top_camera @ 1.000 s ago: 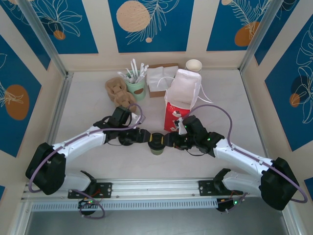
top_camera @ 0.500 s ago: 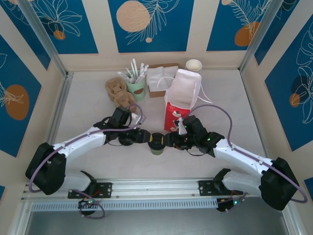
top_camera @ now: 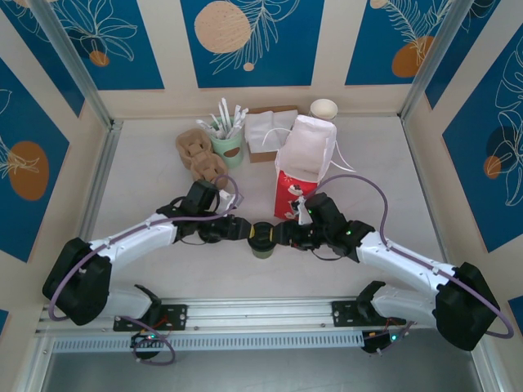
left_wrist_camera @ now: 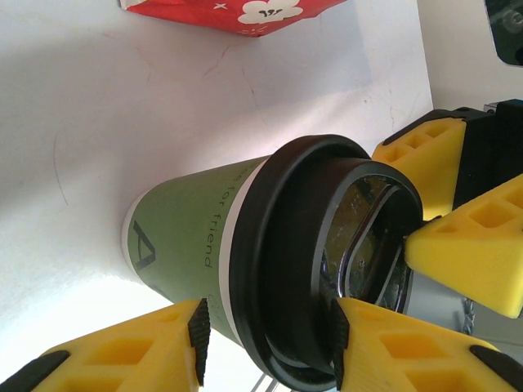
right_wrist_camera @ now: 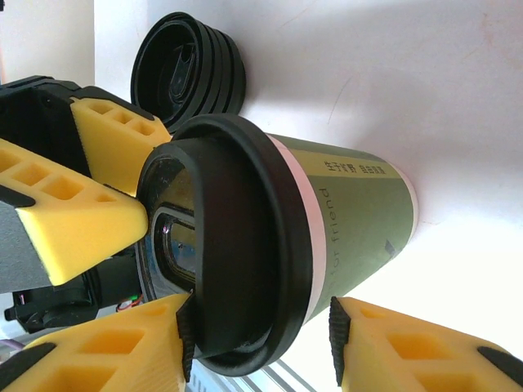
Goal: Pack the takeout coffee
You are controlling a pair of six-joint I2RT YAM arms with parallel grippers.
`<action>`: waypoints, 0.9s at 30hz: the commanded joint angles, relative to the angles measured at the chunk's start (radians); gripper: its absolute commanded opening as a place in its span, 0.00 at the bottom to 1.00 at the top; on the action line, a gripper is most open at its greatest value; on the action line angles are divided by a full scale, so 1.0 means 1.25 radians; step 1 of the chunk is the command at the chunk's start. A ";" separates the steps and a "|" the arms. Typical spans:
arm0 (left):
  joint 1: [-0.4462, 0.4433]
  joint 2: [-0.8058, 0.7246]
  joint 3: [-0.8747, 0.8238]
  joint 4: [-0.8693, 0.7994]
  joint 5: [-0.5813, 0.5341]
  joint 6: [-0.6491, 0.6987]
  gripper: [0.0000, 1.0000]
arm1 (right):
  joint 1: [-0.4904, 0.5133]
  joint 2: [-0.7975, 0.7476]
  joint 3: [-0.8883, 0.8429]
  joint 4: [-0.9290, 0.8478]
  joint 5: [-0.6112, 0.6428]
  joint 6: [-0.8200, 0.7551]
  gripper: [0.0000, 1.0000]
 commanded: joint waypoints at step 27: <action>-0.018 0.022 -0.043 -0.061 -0.034 0.021 0.43 | -0.027 0.004 -0.085 -0.004 0.021 0.021 0.43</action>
